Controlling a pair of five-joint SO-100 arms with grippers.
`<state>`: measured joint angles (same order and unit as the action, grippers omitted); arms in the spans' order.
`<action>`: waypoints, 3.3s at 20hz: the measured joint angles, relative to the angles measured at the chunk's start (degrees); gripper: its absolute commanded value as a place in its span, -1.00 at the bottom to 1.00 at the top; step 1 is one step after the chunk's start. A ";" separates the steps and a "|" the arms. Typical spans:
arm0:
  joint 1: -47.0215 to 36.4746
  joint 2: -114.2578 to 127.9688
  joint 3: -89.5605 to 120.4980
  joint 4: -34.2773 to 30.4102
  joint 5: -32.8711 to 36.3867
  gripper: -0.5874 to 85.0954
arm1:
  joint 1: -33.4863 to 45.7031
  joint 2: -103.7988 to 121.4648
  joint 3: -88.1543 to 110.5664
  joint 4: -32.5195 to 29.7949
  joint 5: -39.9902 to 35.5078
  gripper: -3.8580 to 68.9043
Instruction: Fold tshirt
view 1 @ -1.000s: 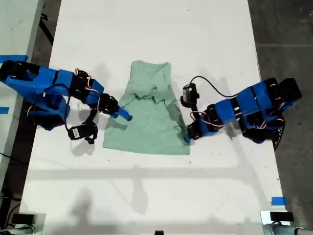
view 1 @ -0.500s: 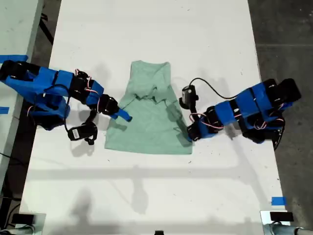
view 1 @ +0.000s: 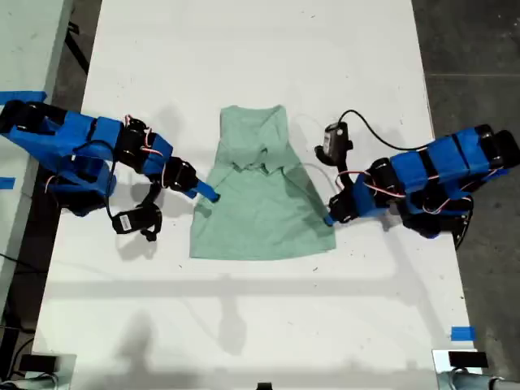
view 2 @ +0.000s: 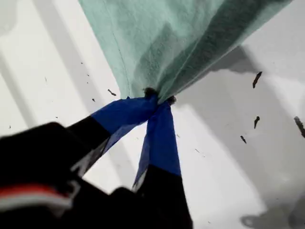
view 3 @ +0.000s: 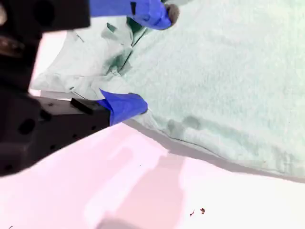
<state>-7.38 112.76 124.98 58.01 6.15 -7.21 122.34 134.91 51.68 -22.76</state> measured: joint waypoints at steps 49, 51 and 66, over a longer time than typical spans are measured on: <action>1.67 0.00 0.00 0.00 -1.14 -0.40 | -0.35 -40.52 -29.71 -6.06 1.41 -0.40; 1.67 0.00 0.00 0.00 -1.23 -0.40 | 0.18 -46.58 -30.85 -12.04 1.41 -0.12; 2.81 1.58 0.00 2.11 -4.92 -0.41 | 3.08 -27.69 -52.03 27.69 -5.45 -0.25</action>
<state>-4.57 114.35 124.98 60.12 1.23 -4.13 94.66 82.88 79.37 -28.21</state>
